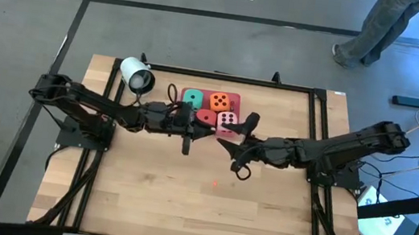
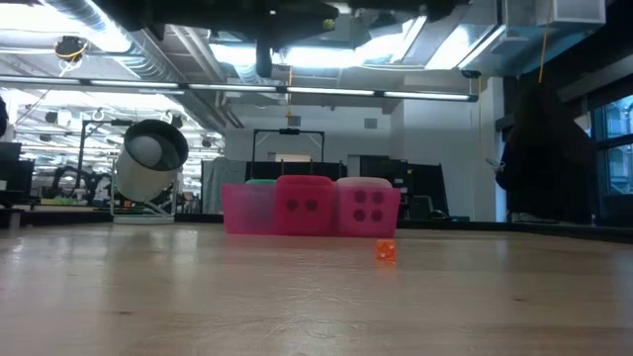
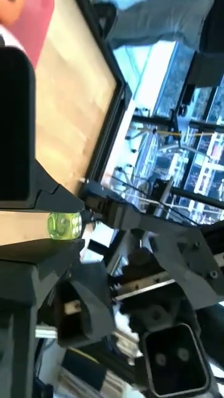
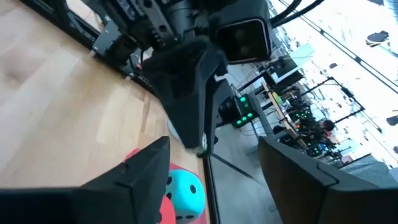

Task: Pick & Place Dice
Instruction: Put the small transparent dice into the pink bin

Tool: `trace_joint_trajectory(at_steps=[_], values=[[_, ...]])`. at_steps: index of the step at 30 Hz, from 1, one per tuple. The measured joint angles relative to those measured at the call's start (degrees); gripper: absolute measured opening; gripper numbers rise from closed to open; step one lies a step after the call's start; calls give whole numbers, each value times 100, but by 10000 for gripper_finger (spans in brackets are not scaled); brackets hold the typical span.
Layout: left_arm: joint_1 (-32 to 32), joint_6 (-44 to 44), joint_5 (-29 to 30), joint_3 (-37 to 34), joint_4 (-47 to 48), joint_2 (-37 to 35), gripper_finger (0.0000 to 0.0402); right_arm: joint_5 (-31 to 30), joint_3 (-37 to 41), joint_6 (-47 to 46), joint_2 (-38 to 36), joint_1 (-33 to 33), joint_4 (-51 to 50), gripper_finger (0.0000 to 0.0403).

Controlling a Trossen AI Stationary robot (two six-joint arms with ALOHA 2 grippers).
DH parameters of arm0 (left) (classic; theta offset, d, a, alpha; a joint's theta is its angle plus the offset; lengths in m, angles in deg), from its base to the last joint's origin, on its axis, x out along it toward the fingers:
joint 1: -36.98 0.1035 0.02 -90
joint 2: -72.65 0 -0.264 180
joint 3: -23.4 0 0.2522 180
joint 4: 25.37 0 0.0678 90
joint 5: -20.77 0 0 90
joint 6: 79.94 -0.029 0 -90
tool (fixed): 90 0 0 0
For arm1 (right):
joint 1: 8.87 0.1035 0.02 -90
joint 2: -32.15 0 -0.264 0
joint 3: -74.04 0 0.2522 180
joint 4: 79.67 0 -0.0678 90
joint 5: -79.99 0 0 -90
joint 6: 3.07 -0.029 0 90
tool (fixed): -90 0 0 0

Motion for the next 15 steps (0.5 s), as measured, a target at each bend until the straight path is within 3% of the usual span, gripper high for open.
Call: trace_joint_trajectory(at_steps=[6,15], values=[[3,-308,221,0,662,-445,29,2,0,-479,-536,76,-682,253],[0,-585,1051,0,1978,-952,29,-12,248,-1874,-1559,48,-1651,239]])
